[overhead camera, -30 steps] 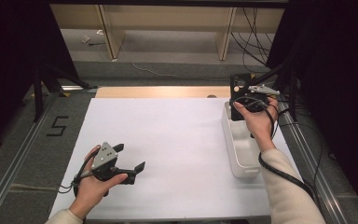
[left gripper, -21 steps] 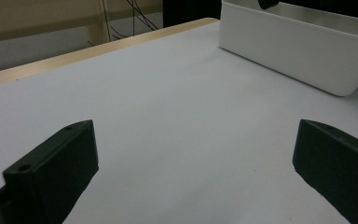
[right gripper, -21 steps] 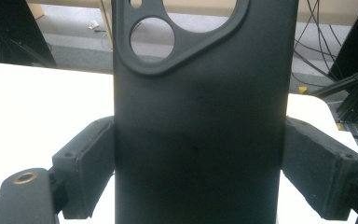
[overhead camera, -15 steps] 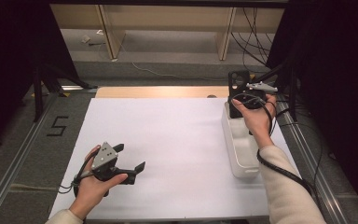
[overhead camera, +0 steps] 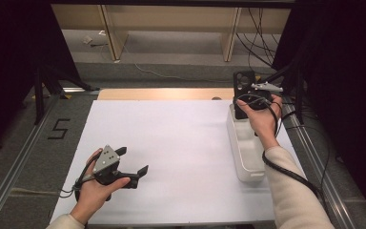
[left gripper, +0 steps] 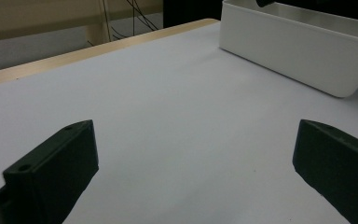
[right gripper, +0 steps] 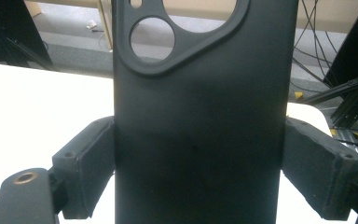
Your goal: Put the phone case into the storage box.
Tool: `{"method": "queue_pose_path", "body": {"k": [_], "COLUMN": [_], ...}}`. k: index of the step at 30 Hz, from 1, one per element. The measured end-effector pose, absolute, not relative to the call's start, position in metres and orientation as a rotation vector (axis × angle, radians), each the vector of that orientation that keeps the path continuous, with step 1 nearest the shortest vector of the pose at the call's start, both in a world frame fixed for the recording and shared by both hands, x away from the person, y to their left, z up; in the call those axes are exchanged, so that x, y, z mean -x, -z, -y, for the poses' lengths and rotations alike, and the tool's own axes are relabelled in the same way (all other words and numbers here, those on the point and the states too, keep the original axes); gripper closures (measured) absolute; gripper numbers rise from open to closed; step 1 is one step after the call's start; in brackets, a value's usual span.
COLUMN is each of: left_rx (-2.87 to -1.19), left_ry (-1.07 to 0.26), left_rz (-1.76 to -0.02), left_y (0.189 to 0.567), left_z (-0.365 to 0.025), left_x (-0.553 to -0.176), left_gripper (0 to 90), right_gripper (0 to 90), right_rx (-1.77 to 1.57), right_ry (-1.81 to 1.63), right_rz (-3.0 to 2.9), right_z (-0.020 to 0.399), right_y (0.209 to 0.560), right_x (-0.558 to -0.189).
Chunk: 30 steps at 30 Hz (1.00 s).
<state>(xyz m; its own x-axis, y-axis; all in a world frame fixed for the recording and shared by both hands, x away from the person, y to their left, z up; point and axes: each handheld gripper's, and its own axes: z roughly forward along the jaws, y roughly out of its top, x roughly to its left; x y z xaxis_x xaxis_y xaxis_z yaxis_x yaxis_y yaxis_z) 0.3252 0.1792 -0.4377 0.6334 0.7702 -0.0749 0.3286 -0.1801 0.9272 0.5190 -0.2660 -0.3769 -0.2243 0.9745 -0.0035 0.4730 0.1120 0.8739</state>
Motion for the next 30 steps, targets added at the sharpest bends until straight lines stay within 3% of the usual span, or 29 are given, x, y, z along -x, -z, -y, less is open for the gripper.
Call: {"method": "queue_pose_path", "body": {"k": [30], "left_rx": [-1.769], "left_ry": [-0.504], "left_rz": [-0.889], "left_y": [0.4373], "left_z": [-0.1786], "left_x": [-0.3249], "left_gripper": [0.0], "right_gripper": [16.3], "right_rx": [-1.4], "right_ry": [-1.02], "right_rz": [-1.792], "right_z": [0.2608], "right_y": [0.3787], "right_x": [-0.527]}}
